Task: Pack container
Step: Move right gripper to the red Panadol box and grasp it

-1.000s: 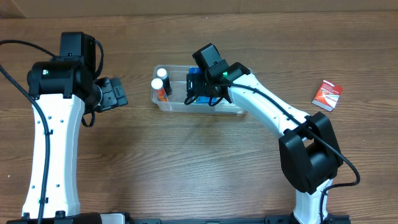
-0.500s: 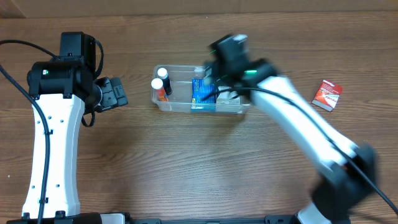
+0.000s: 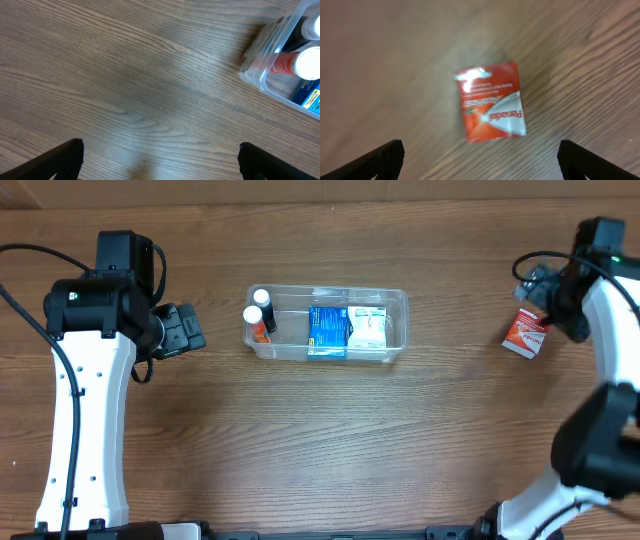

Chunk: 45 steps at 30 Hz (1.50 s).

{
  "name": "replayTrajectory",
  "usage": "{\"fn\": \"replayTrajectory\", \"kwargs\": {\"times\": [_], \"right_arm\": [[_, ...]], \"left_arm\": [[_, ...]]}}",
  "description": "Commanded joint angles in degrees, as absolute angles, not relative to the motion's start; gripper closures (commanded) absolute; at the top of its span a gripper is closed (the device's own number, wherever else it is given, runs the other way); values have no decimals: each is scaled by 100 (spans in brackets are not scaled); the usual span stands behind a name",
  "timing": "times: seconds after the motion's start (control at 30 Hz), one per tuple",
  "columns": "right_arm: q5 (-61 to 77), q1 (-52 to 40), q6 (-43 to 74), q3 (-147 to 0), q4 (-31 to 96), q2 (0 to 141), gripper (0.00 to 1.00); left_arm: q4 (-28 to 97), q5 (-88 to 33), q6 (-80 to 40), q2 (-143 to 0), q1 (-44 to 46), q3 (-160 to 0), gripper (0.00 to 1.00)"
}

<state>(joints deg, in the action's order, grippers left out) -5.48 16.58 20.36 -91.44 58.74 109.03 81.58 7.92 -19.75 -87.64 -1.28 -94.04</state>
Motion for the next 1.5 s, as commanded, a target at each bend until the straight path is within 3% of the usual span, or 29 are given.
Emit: {"fn": "replayTrajectory", "kwargs": {"times": [0.0, 0.47, 0.93, 1.33, 1.37, 1.47], "right_arm": [[-421, 1846, 1750, -9102, 5883, 11452, 0], [-16, 1999, 753, -9102, 5730, 12164, 0], [-49, 2001, 764, -9209, 5782, 11904, 0], [-47, 1999, 764, -8353, 4925, 11948, 0], [-47, 2001, 764, -8355, 4906, 11948, 1], [-45, 2001, 764, -8370, 4890, 11948, 16]], "left_arm": [[8162, 744, -1927, -8689, -156, -9408, 0], [8160, 744, -1929, -8689, -156, -9408, 0], [8180, 744, -1929, -8689, -156, -9408, 0], [8197, 744, -1931, -8689, -156, -9406, 0], [8200, 746, -1929, -8689, -156, -9406, 0], [8197, 744, -1929, -8689, -156, -9406, 0]]}}
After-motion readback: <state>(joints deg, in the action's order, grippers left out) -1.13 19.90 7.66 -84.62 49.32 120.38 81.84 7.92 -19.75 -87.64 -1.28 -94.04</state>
